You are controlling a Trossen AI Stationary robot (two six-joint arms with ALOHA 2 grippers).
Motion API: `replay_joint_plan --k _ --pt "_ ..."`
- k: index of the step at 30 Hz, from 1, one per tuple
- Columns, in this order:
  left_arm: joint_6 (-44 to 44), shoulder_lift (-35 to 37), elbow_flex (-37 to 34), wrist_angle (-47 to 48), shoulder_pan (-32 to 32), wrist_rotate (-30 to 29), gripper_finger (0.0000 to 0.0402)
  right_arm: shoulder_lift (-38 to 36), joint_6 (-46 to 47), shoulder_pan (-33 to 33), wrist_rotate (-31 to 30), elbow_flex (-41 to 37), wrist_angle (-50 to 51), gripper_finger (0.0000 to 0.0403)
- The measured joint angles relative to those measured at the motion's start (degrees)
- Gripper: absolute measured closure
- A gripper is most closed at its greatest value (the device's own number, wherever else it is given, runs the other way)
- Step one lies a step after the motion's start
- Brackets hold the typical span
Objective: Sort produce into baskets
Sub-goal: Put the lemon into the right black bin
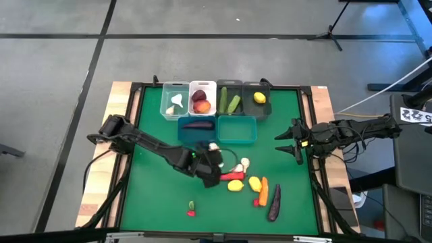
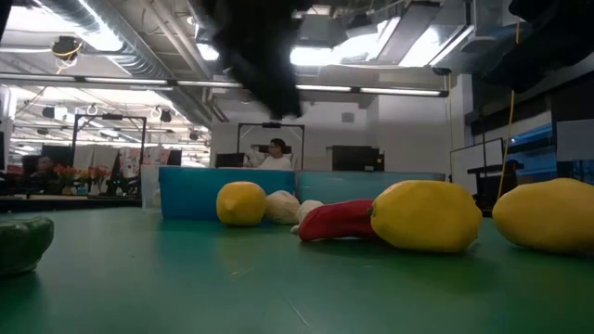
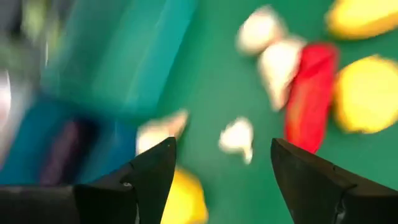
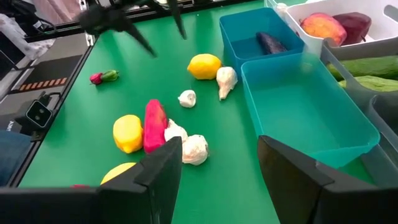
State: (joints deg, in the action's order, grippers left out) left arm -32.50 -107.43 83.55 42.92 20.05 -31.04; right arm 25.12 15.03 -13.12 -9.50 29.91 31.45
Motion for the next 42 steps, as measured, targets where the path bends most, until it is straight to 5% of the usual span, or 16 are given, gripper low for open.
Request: replay_joint_plan --k 5,10,33,42 --pt "-27.3 2.5 -7.0 2.8 1.5 -3.8 0.0146 0.2 0.0 0.0 0.0 0.0 -0.1 0.0194" --pt "-38.3 2.5 -10.0 3.4 3.4 -11.7 0.0146 0.3 0.1 0.0 0.0 0.0 -0.1 0.0194" --pt "-49.0 -7.5 -11.9 -3.8 2.7 -17.9 0.0146 0.2 0.1 0.0 -0.1 0.0 -0.1 0.0194" --pt "-56.2 -8.6 -12.0 -0.4 4.7 -12.1 0.0146 0.3 0.1 0.0 -0.1 0.0 -0.1 0.0194"
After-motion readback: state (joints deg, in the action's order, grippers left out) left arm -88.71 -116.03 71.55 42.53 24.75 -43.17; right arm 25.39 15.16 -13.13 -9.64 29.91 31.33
